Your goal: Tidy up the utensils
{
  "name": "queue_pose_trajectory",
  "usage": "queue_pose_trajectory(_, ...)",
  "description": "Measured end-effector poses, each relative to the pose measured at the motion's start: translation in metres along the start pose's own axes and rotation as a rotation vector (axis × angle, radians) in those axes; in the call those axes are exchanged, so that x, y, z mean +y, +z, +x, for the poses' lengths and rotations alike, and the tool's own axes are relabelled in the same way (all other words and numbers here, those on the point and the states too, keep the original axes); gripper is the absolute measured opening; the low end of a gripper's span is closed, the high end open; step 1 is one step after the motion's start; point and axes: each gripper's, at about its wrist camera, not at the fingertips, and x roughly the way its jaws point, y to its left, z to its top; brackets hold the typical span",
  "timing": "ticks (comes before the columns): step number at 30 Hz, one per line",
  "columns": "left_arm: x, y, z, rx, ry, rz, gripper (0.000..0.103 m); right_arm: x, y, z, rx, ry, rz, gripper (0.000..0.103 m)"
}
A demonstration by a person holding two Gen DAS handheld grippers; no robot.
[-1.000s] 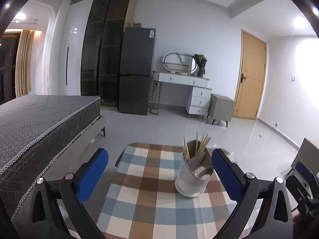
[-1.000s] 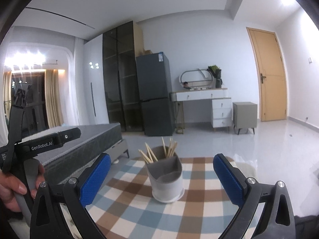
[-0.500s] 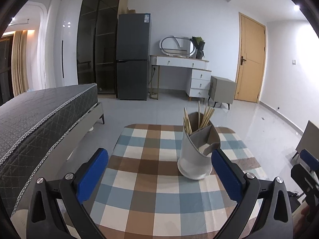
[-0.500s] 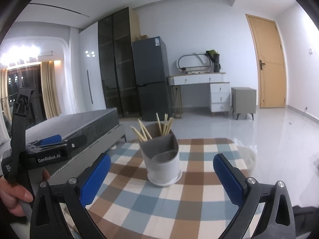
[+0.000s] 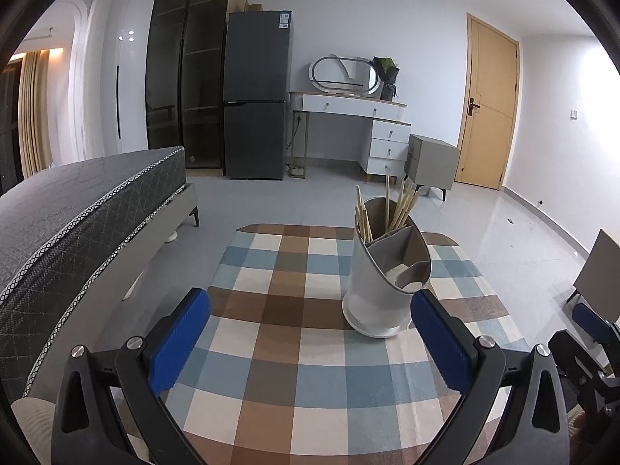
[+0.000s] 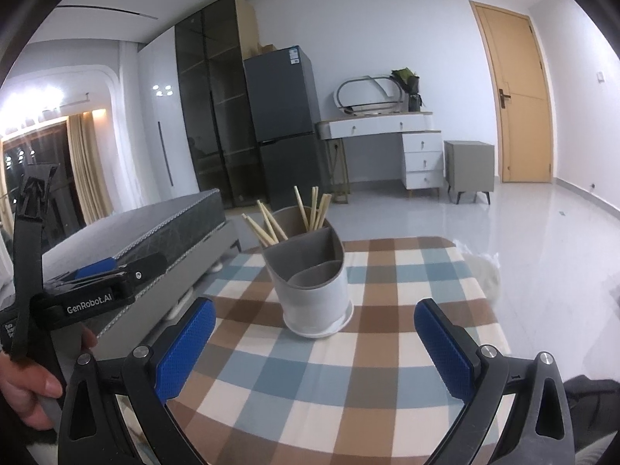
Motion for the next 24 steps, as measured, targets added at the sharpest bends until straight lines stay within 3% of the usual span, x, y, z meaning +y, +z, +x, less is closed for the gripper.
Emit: queue_pose_trajectory(24, -0.0002, 0.0007, 0.0063, 0.031, -0.004, -0.01, 0.101, 0.0018, -0.0037, 0.001, 0.012, -0.021, -0.009, 0.103)
